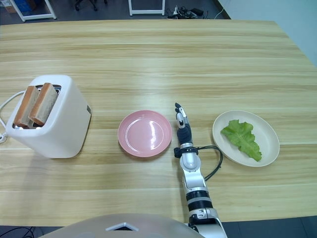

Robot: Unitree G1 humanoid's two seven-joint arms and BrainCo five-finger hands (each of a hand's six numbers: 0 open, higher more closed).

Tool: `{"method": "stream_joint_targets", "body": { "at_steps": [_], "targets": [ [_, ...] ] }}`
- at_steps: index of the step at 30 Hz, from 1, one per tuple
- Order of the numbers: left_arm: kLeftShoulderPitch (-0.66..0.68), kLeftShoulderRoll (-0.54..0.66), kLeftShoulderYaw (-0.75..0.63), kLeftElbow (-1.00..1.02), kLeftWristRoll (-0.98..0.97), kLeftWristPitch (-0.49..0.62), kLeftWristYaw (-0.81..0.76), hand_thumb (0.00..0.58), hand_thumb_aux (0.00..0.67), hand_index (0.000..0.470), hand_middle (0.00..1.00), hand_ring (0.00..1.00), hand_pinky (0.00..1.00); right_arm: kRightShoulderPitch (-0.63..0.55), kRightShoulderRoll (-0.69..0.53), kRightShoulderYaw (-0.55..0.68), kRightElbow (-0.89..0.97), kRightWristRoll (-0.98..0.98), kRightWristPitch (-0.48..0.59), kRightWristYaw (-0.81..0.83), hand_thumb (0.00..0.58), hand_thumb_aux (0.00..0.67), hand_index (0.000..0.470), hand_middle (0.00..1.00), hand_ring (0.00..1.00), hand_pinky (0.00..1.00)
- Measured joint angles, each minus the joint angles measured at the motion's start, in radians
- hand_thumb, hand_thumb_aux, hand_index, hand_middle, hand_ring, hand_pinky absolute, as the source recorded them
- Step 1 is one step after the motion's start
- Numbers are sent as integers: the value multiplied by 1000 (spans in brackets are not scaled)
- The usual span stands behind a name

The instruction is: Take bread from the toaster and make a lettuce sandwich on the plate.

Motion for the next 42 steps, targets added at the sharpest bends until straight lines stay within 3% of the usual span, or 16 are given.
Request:
{"method": "stream_joint_targets", "body": {
  "at_steps": [20, 21, 22, 23, 24, 25, 26, 28, 35, 37, 38, 41, 42],
  "targets": [
    [-27, 3, -118, 135, 311, 55, 69, 0, 0, 0, 0, 0, 0, 0, -7, -2, -1, 1, 5, 6, 0, 0, 0, 0, 0, 0],
    [-28, 3, -119, 137, 311, 56, 69, 128, 79, 55, 0, 0, 0, 0, -7, -2, -1, 1, 5, 6, 0, 0, 0, 0, 0, 0],
    [-28, 3, -119, 139, 312, 58, 69, 175, 110, 77, 0, 0, 0, 0, -7, -2, -1, 1, 5, 6, 0, 0, 0, 0, 0, 0],
    [-29, 3, -119, 142, 313, 61, 70, 357, 255, 179, 0, 0, 0, 0, -7, -2, -1, 1, 5, 6, 0, 0, 0, 0, 0, 0],
    [-30, 3, -120, 146, 313, 63, 70, 470, 378, 265, 0, 0, 0, 0, -7, -3, -1, 1, 6, 6, 0, 0, 0, 0, 0, 0],
    [-30, 3, -120, 147, 313, 63, 71, 482, 394, 276, 0, 0, 0, 0, -7, -3, -2, 1, 6, 5, 0, 0, 0, 0, 0, 0],
    [-32, 3, -122, 145, 313, 60, 73, 547, 510, 358, 0, 0, 0, 0, -7, -2, -2, 1, 6, 5, 0, 0, 0, 0, 0, 0],
    [-39, 4, -126, 144, 311, 64, 75, 559, 541, 380, 0, 0, 0, 1, -7, -2, -3, 1, 6, 5, 0, 0, 0, 0, 0, 0],
    [-36, 7, -127, 130, 290, 51, 56, 557, 536, 376, 0, 0, 0, 2, -6, -2, -4, 2, 7, 4, 0, 0, 0, 0, 0, 0],
    [-28, 6, -126, 119, 263, 49, 43, 565, 562, 394, 0, 0, 0, 2, -6, -2, -4, 2, 7, 3, 0, 0, 0, 0, 0, 0],
    [-27, 4, -126, 113, 254, 48, 35, 580, 662, 464, 0, 0, 0, 3, -6, -2, -4, 2, 7, 3, 0, 0, 0, 0, 0, 0],
    [-27, 0, -125, 102, 232, 50, 23, 580, 670, 470, 0, 0, 0, 6, -6, -2, -6, 2, 7, 3, 0, 0, 0, 0, 0, 0],
    [-27, -3, -124, 100, 224, 52, 20, 580, 670, 470, 59, 59, 59, 6, -6, -2, -7, 2, 7, 2, 0, 0, 0, 0, 0, 0]
  ]
}}
